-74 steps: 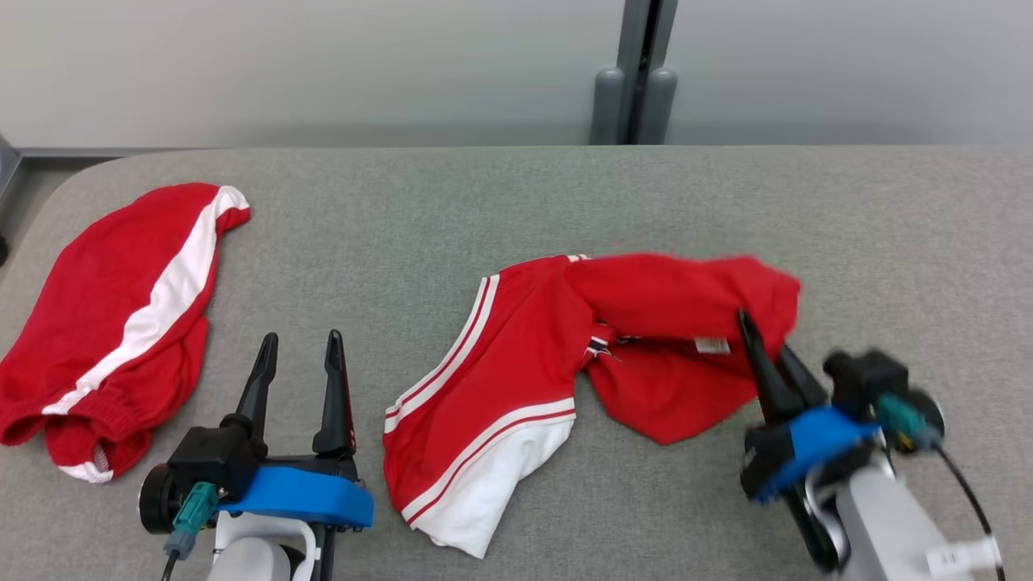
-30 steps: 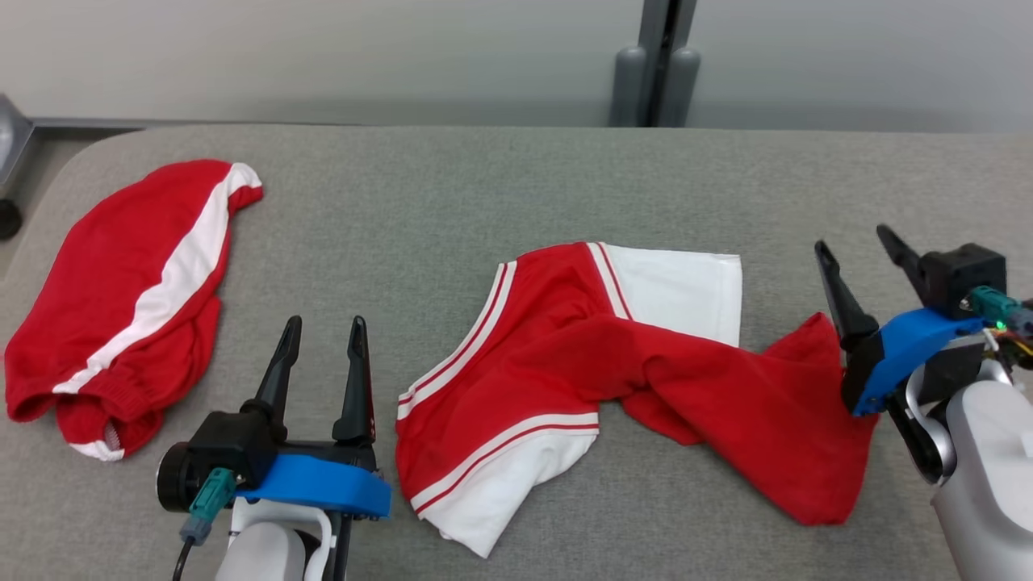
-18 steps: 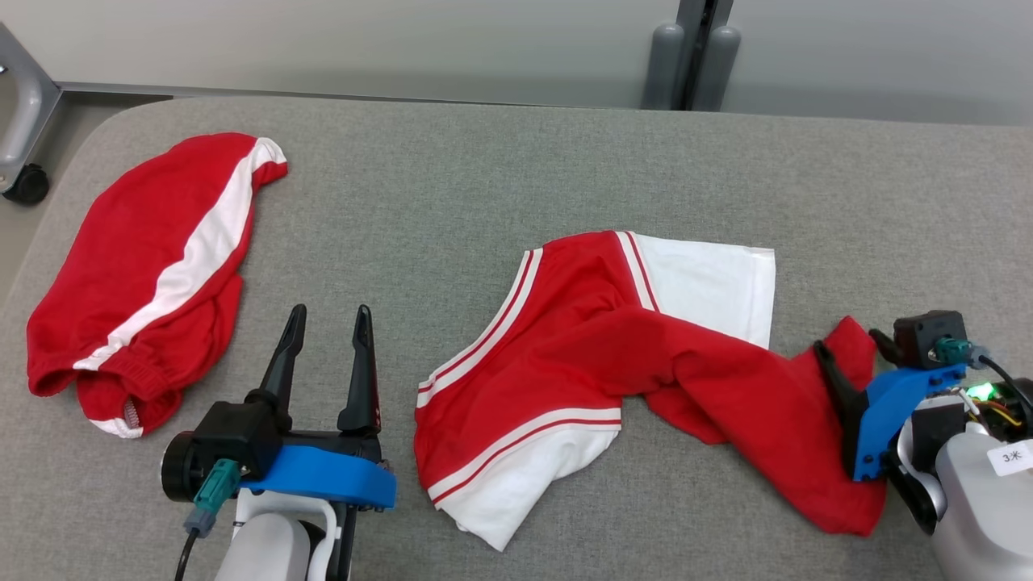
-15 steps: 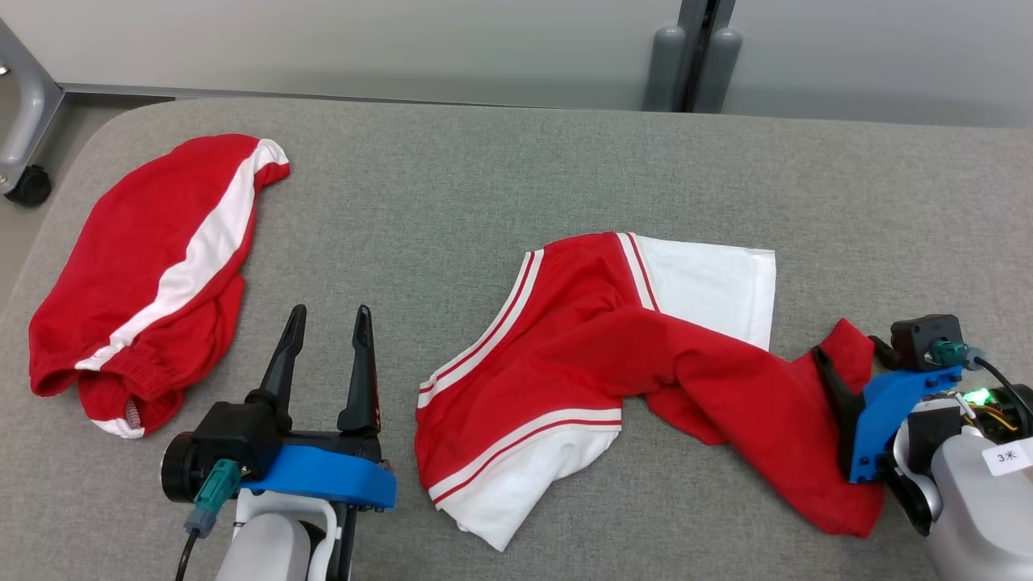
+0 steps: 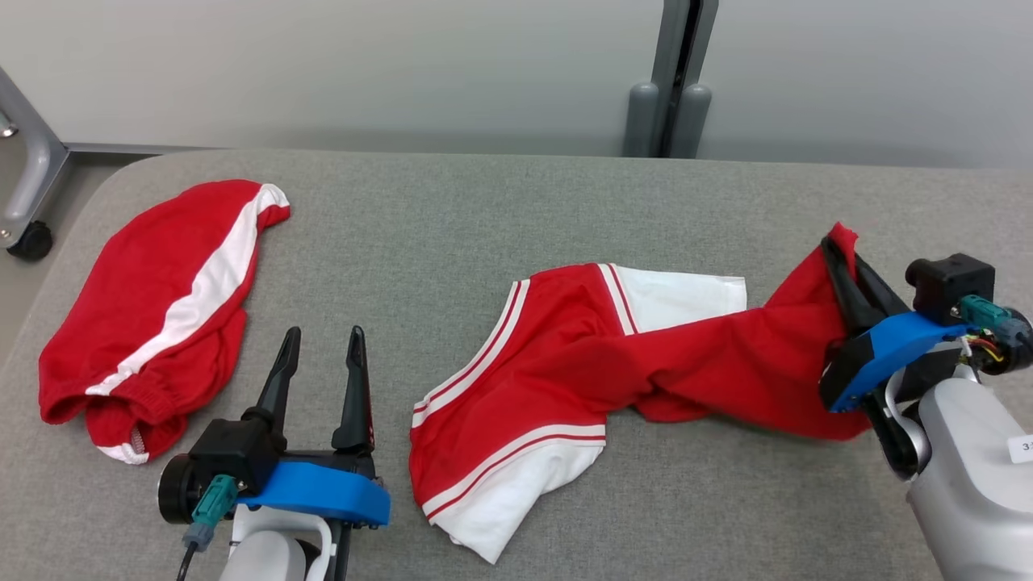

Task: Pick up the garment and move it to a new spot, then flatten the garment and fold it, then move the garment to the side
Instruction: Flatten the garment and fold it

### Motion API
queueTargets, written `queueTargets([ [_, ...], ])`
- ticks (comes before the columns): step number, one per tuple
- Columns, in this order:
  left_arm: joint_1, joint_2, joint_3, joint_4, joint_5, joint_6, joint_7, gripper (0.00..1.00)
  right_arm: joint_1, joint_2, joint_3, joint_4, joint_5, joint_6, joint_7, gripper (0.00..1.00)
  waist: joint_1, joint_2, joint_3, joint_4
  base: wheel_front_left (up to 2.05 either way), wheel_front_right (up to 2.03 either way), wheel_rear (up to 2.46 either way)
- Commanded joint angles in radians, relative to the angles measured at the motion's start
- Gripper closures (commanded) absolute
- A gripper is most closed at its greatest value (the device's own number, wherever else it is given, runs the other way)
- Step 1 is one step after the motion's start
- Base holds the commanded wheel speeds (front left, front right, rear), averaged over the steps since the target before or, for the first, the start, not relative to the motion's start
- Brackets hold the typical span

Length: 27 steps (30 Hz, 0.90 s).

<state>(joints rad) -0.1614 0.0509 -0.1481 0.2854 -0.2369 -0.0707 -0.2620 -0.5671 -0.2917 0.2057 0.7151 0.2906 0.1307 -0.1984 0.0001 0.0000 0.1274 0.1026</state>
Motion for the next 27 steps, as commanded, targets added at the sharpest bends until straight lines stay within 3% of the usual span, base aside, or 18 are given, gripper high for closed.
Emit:
queueTargets([
  [1, 0.009, -0.001, 0.001, 0.0, 0.002, -0.001, -0.004, 0.0, 0.01, 0.005, -0.003, -0.021, 0.009, 0.0, -0.01, 1.0, -0.0001, 0.0, -0.015, -0.012, 0.0, 0.0, 0.0],
  [9, 0.052, -0.001, 0.024, -0.006, 0.009, -0.008, -0.004, 0.0, 0.17, 0.028, -0.054, -0.289, 0.064, 0.0, -0.034, 1.0, -0.0001, 0.0, -0.043, -0.043, 0.0, 0.0, 0.0],
  [16, 0.06, -0.001, 0.032, -0.009, 0.016, -0.013, -0.004, 0.0, 0.331, 0.065, -0.123, -0.553, 0.08, 0.0, 0.056, 1.0, -0.0001, 0.0, -0.049, -0.071, 0.0, 0.0, 0.0],
  [21, 0.045, -0.001, 0.025, -0.006, 0.016, -0.016, -0.004, 0.0, 0.398, 0.091, -0.156, -0.655, 0.064, 0.0, 0.105, 1.0, -0.0001, 0.0, -0.049, -0.078, 0.0, 0.0, 0.0],
  [27, 0.04, -0.001, 0.023, -0.004, 0.017, -0.017, -0.004, 0.0, 0.404, 0.101, -0.175, -0.695, 0.05, 0.0, 0.121, 1.0, -0.0001, 0.0, -0.047, -0.081, 0.0, 0.0, 0.0],
])
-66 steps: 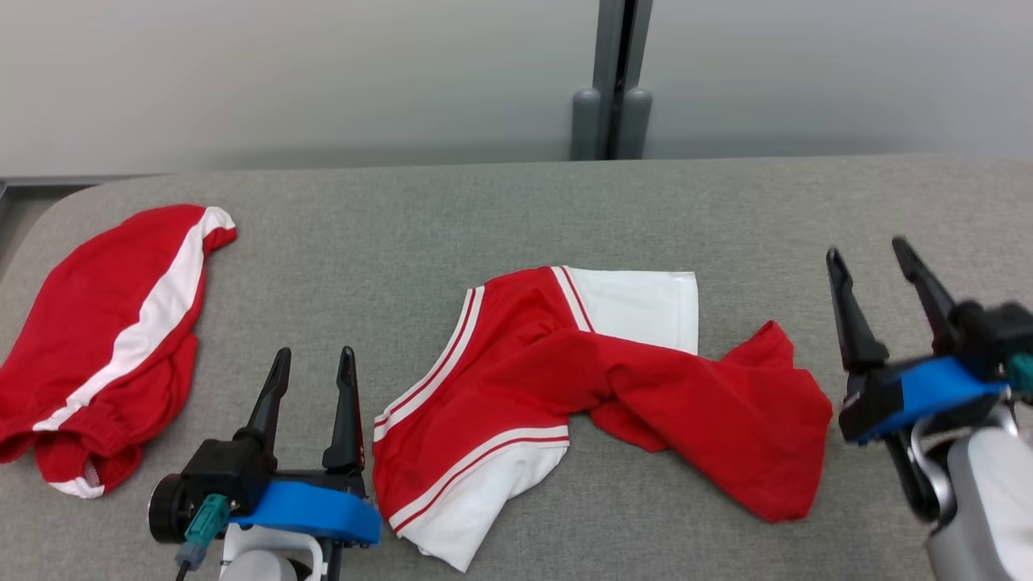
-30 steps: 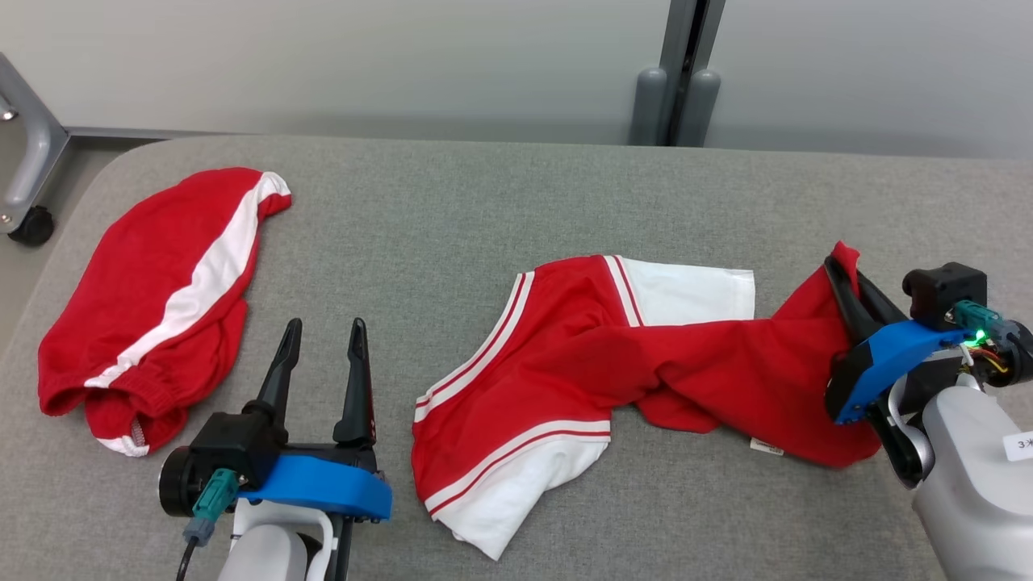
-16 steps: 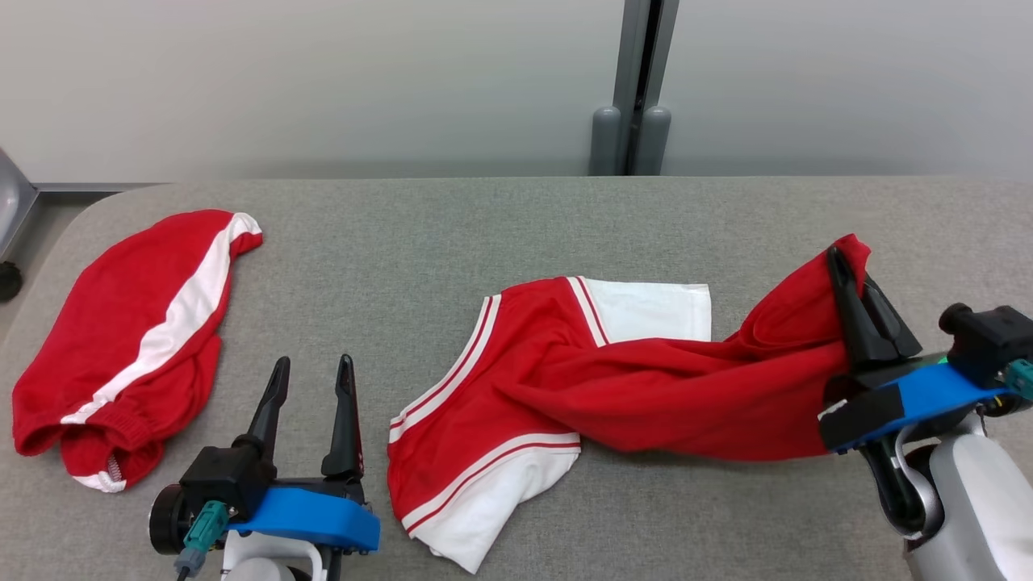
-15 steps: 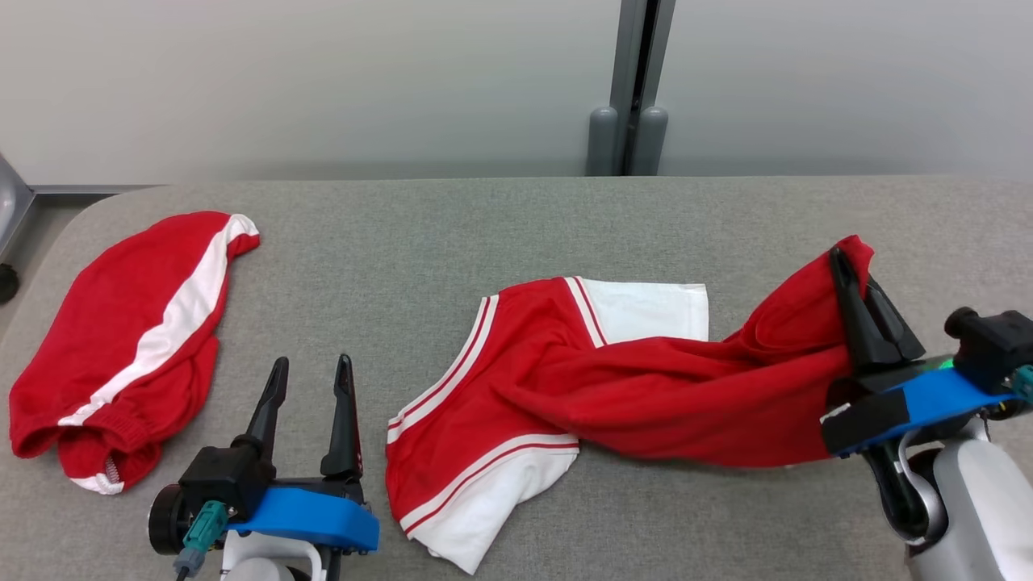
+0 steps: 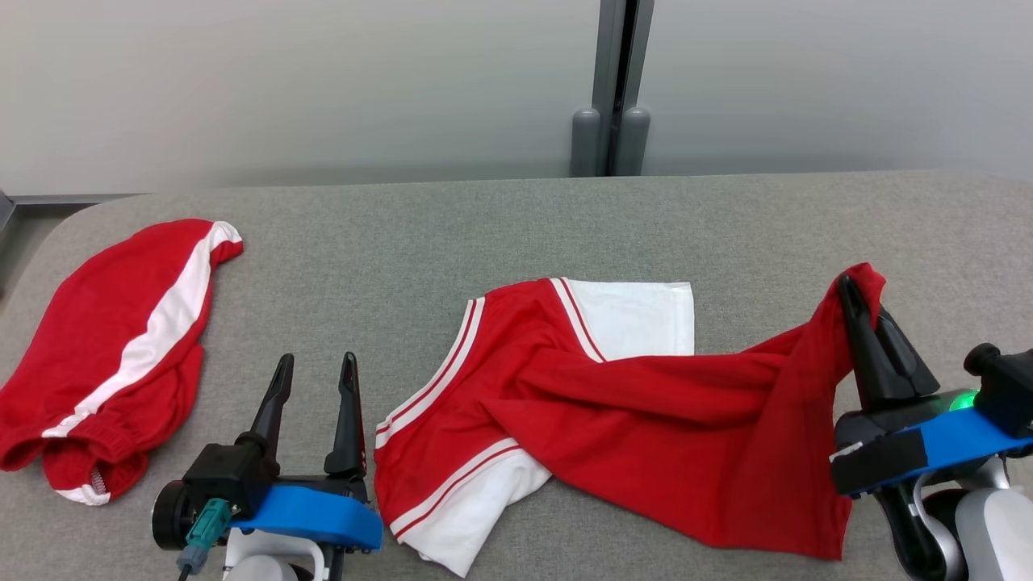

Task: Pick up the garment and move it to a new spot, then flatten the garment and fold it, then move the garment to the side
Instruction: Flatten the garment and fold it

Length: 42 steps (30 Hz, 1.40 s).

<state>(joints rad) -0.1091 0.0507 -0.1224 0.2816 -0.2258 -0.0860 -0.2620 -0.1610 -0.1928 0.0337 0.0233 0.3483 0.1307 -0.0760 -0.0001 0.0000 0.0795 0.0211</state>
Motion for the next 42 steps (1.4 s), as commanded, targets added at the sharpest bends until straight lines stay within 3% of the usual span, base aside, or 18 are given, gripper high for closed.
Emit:
queueTargets([
  [1, -0.013, -0.001, -0.002, -0.002, 0.007, -0.002, -0.004, 0.0, -0.015, 0.0, -0.004, -0.004, -0.01, 0.0, -0.005, 1.0, 0.0001, 0.0, 0.003, 0.0, 0.0, 0.0, 0.0],
  [10, -0.048, -0.001, -0.007, -0.011, 0.002, -0.003, -0.004, 0.0, -0.227, -0.044, 0.023, 0.072, -0.047, 0.0, -0.03, 1.0, 0.0001, 0.0, 0.055, 0.022, 0.0, 0.0, 0.0],
  [21, -0.116, -0.001, -0.048, -0.02, -0.023, 0.007, -0.004, 0.0, -0.518, -0.102, 0.047, 0.322, -0.094, 0.0, -0.064, 1.0, 0.0001, 0.0, 0.143, 0.091, 0.0, 0.0, 0.0],
  [35, -0.195, -0.001, -0.106, -0.038, -0.048, 0.026, -0.004, 0.0, -0.832, -0.142, 0.052, 0.821, -0.191, 0.0, -0.145, 1.0, 0.0001, 0.0, 0.26, 0.18, 0.0, 0.0, 0.0],
  [36, -0.196, -0.001, -0.108, -0.038, -0.049, 0.025, -0.004, 0.0, -0.846, -0.14, 0.05, 0.857, -0.203, 0.0, -0.15, 0.66, 0.0001, 0.0, 0.264, 0.182, 0.0, 0.0, 0.0],
  [37, -0.196, -0.001, -0.11, -0.039, -0.05, 0.028, -0.004, 0.0, -0.854, -0.138, 0.048, 0.897, -0.213, 0.0, -0.156, 0.0, 0.0001, 0.0, 0.267, 0.183, 0.0, 0.0, 0.0],
  [42, -0.194, -0.001, -0.116, -0.037, -0.05, 0.038, -0.004, 0.0, -0.884, -0.127, 0.042, 1.016, -0.24, 0.0, -0.18, 0.0, 0.0001, 0.0, 0.262, 0.174, 0.0, 0.0, 0.0],
])
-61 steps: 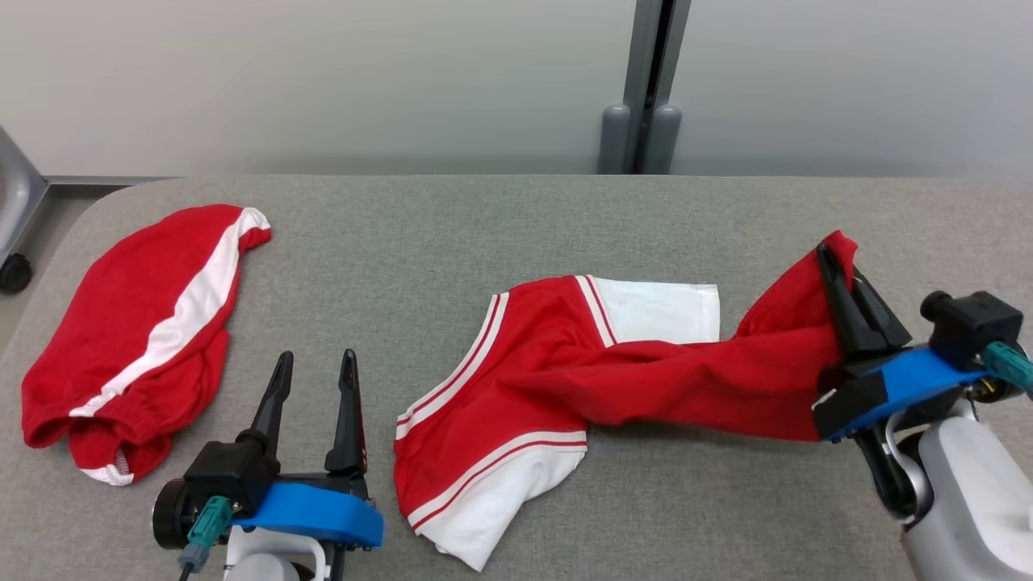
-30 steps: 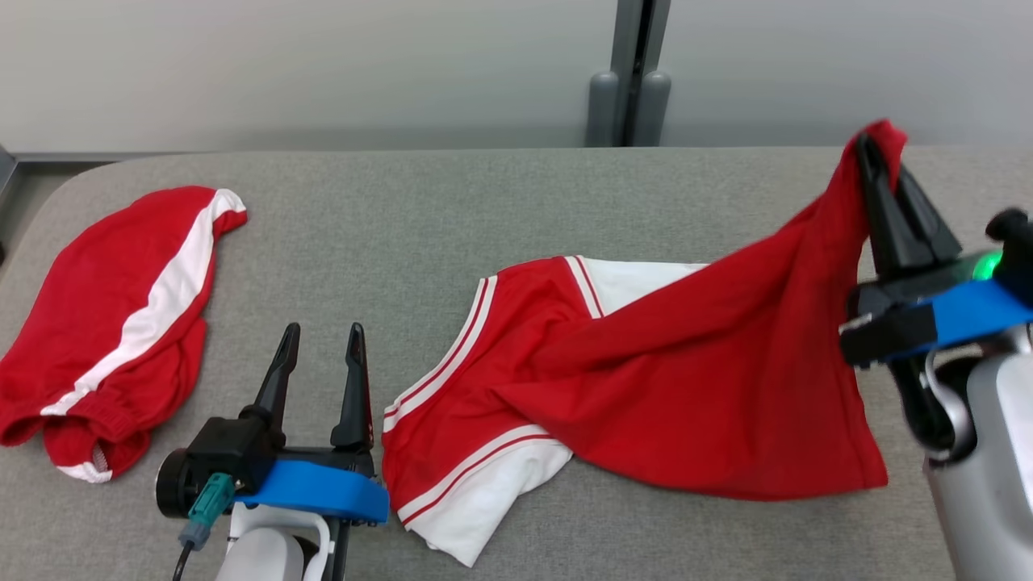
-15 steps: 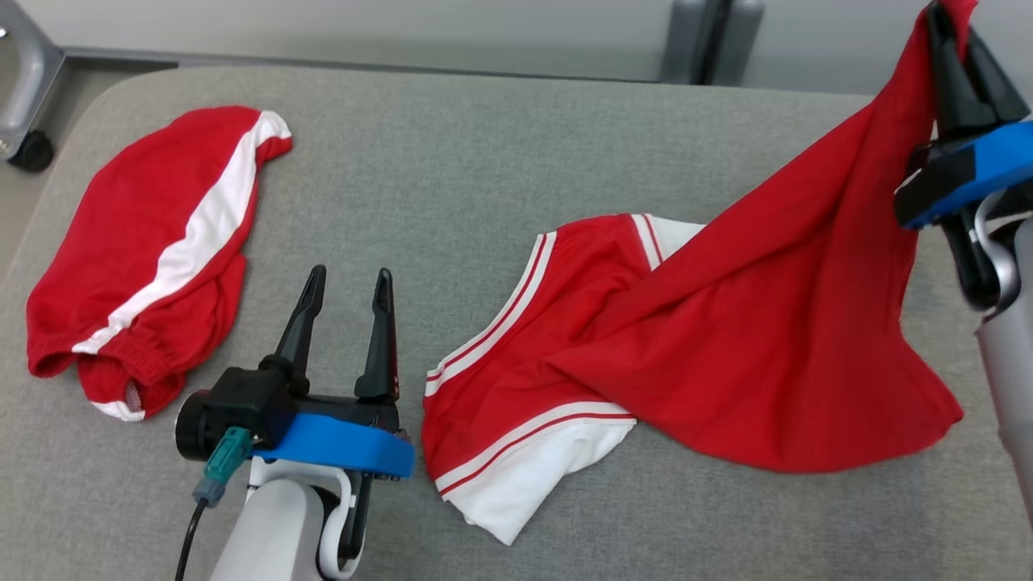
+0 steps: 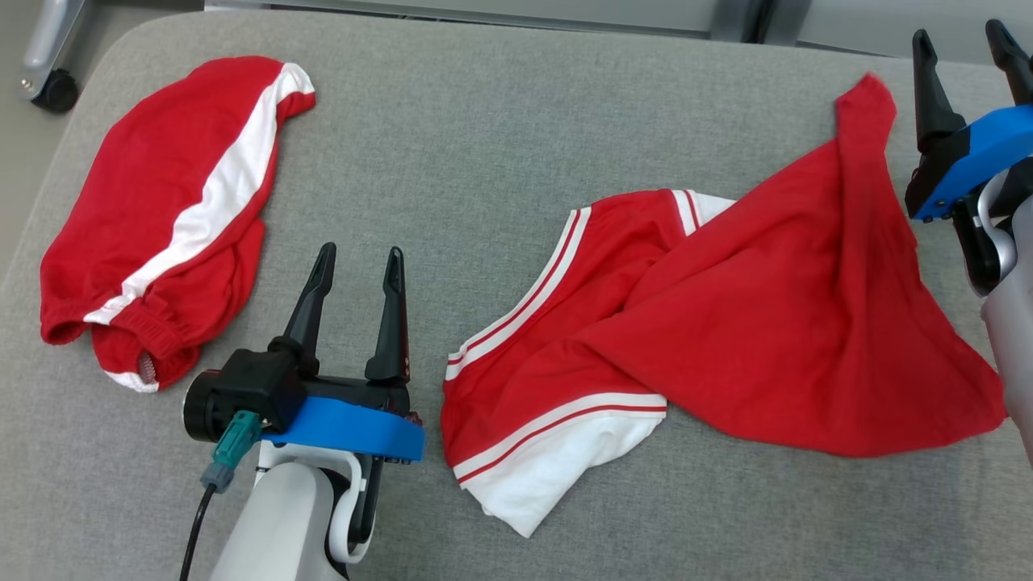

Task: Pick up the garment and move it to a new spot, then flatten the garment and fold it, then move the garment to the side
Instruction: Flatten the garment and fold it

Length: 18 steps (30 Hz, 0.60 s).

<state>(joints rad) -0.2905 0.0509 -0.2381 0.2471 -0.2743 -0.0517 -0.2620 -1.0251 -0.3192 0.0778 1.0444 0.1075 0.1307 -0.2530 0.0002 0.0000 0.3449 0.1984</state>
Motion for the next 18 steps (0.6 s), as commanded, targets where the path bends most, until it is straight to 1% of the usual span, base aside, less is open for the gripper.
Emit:
queueTargets([
  [1, -0.008, -0.001, 0.002, -0.001, 0.001, 0.005, -0.004, 0.0, -0.012, 0.0, -0.002, 0.004, -0.002, 0.0, -0.006, 0.0, -0.0002, 0.0, -0.009, -0.008, 0.0, 0.0, 0.0],
  [3, 0.005, -0.001, 0.009, 0.003, 0.008, 0.005, -0.004, 0.0, 0.016, 0.0, -0.01, 0.007, 0.003, 0.0, -0.012, 0.0, -0.0002, 0.0, -0.025, -0.023, 0.0, 0.0, 0.0],
  [5, 0.021, -0.001, 0.021, 0.007, 0.017, 0.004, -0.004, 0.0, 0.048, -0.002, -0.023, -0.041, 0.01, 0.0, -0.012, 0.0, -0.0002, 0.0, -0.044, -0.041, 0.0, 0.0, 0.0],
  [7, 0.032, -0.001, 0.033, 0.011, 0.029, -0.002, -0.004, 0.0, 0.101, -0.001, -0.043, -0.116, 0.025, 0.0, -0.012, 0.0, -0.0002, 0.0, -0.062, -0.059, 0.0, 0.0, 0.0],
  [11, 0.067, -0.001, 0.074, 0.018, 0.054, -0.012, -0.004, 0.0, 0.232, 0.022, -0.078, -0.284, 0.049, 0.0, -0.012, 0.0, -0.0002, 0.0, -0.105, -0.102, 0.0, 0.0, 0.0],
  [18, 0.129, -0.001, 0.131, 0.027, 0.086, -0.032, -0.004, 0.0, 0.503, 0.085, -0.109, -0.549, 0.081, 0.0, -0.012, 0.0, -0.0002, 0.0, -0.175, -0.157, 0.0, 0.0, 0.0],
])
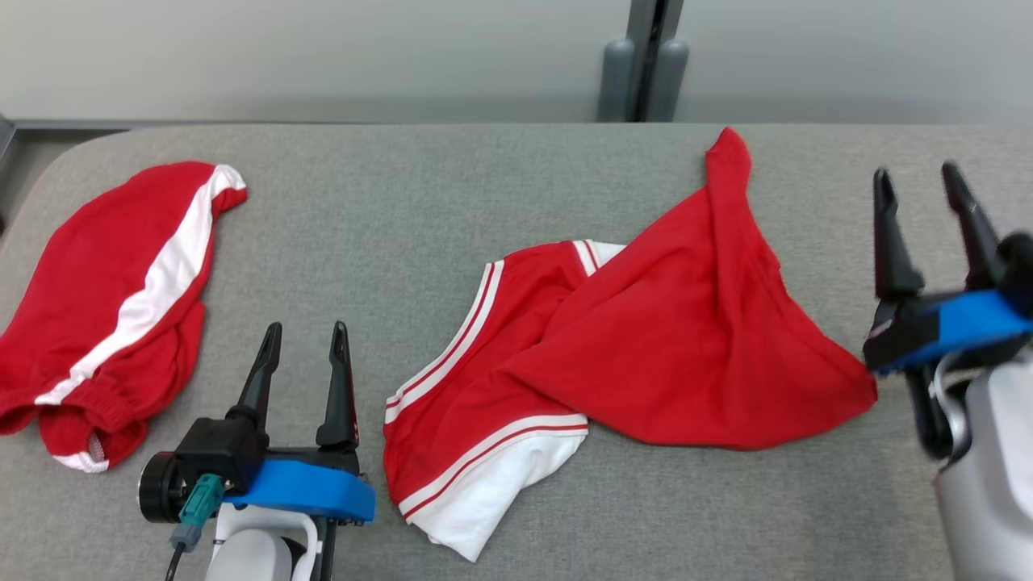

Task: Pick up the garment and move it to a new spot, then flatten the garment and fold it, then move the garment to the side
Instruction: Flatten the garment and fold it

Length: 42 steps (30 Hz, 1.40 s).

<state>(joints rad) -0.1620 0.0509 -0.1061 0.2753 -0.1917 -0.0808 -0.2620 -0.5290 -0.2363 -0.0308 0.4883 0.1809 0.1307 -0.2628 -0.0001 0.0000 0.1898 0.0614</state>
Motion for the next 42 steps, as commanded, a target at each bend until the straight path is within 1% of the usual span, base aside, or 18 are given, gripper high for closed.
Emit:
queueTargets([
  [1, 0.009, -0.001, 0.007, 0.001, 0.009, -0.006, -0.004, 0.0, 0.047, 0.015, -0.002, -0.025, 0.009, 0.0, -0.003, 0.0, 0.0001, 0.0, -0.028, -0.025, 0.0, 0.0, 0.0],
  [4, 0.025, -0.001, 0.018, 0.006, 0.014, -0.014, -0.004, 0.0, 0.153, 0.048, -0.018, -0.117, 0.009, 0.0, -0.003, 0.0, 0.0001, 0.0, -0.047, -0.031, 0.0, 0.0, 0.0],
  [9, 0.037, -0.001, 0.02, 0.012, 0.016, -0.021, -0.004, 0.0, 0.317, 0.111, -0.047, -0.234, -0.014, 0.0, -0.003, 0.0, 0.0001, 0.0, -0.068, -0.032, 0.0, 0.0, 0.0],
  [15, 0.039, -0.001, 0.025, 0.01, 0.028, -0.024, -0.004, 0.0, 0.421, 0.155, -0.049, -0.327, -0.059, 0.0, 0.006, 0.0, 0.0001, 0.0, -0.067, -0.044, 0.0, 0.0, 0.0],
  [21, 0.01, -0.001, 0.004, 0.046, 0.042, -0.032, -0.004, 0.0, 0.44, 0.17, -0.047, -0.364, -0.064, 0.0, 0.028, 0.0, 0.0001, 0.0, -0.058, -0.052, 0.0, 0.0, 0.0],
  [28, -0.029, 0.015, -0.045, 0.225, 0.063, -0.04, -0.004, 0.0, 0.426, 0.177, -0.033, -0.363, -0.056, 0.0, 0.033, 0.0, 0.0001, 0.0, -0.037, -0.064, 0.0, 0.0, 0.0],
  [34, -0.066, 0.035, -0.071, 0.367, 0.053, -0.045, -0.004, 0.0, 0.409, 0.179, -0.034, -0.352, -0.05, 0.0, 0.027, 0.0, 0.0001, 0.0, -0.01, -0.083, 0.0, 0.0, 0.0],
  [38, -0.101, 0.037, -0.08, 0.446, 0.039, -0.046, -0.003, 0.0, 0.401, 0.181, -0.035, -0.346, -0.049, 0.0, 0.022, 0.0, 0.0001, 0.0, 0.009, -0.094, 0.0, 0.0, 0.0],
  [39, -0.109, 0.039, -0.086, 0.465, 0.037, -0.047, -0.003, 0.59, 0.397, 0.181, -0.036, -0.344, -0.048, 0.0, 0.021, 0.0, 0.0001, 0.0, 0.012, -0.096, 0.0, 0.0, 0.0],
  [40, -0.119, 0.038, -0.092, 0.482, 0.033, -0.048, -0.001, 1.0, 0.394, 0.181, -0.037, -0.343, -0.047, 0.0, 0.021, 0.0, 0.0001, 0.0, 0.014, -0.098, 0.0, 0.0, 0.0],
  [42, -0.146, 0.041, -0.103, 0.491, 0.03, -0.05, -0.001, 1.0, 0.391, 0.182, -0.039, -0.34, -0.047, 0.0, 0.018, 0.0, 0.0001, 0.0, 0.016, -0.102, 0.0, 0.0, 0.0],
])
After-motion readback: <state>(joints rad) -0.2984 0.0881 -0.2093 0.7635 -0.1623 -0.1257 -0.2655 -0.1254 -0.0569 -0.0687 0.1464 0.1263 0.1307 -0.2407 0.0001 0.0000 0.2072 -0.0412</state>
